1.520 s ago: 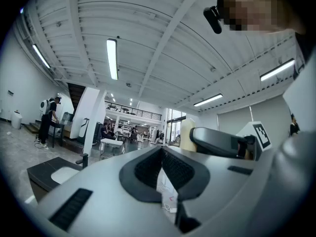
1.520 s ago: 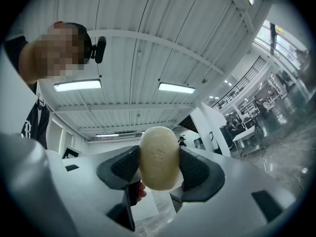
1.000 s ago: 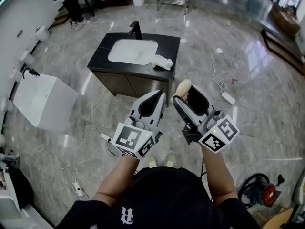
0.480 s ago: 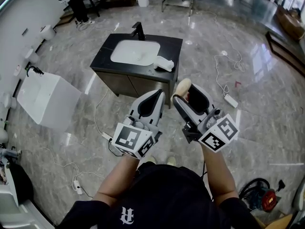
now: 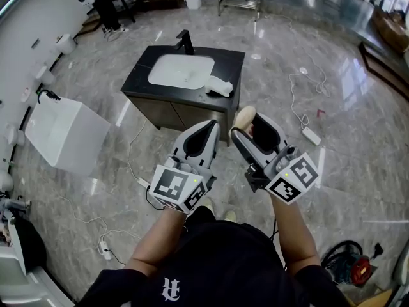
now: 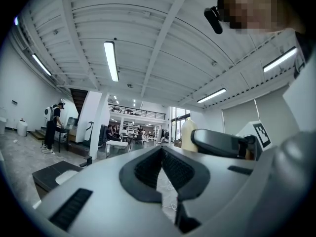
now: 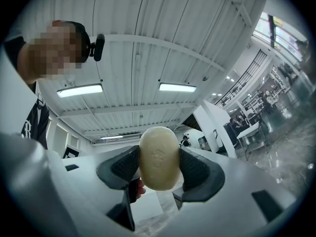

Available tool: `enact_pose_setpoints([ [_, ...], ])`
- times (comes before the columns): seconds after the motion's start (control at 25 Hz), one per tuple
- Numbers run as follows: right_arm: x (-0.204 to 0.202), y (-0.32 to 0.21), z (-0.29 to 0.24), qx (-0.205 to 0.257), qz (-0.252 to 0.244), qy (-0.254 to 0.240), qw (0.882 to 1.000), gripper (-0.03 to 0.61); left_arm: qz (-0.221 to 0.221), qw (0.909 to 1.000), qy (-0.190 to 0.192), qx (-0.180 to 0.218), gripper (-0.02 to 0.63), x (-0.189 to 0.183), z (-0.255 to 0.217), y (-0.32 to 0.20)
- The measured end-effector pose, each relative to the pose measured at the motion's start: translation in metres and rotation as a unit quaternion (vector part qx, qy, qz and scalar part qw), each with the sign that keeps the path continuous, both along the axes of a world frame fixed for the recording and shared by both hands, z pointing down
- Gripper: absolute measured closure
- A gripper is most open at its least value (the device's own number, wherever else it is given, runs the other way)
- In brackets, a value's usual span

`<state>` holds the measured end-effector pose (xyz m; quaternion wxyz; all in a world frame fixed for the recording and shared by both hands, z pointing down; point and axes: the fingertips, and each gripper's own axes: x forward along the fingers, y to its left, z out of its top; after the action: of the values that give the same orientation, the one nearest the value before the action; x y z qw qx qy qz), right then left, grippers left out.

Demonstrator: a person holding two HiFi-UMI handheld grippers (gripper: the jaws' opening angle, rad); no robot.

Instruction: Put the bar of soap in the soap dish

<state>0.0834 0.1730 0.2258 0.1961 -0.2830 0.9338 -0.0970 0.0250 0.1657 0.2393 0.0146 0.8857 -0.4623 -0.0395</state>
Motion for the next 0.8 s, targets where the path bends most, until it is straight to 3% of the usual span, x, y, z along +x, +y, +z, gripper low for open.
enact_pose_setpoints([
  [0.36, -0.001, -0.016, 0.01, -0.009, 0.002, 0.006, 1.0, 0.316, 0.001, 1.0, 0.006, -0.004, 0.607, -0.001, 0.008, -0.017],
  [0.8, -0.026, -0.104, 0.024, -0.025, 0.013, 0.012, 1.0, 0.316, 0.011, 0.9997, 0.013, -0.015, 0.607, -0.029, 0.024, -0.112],
])
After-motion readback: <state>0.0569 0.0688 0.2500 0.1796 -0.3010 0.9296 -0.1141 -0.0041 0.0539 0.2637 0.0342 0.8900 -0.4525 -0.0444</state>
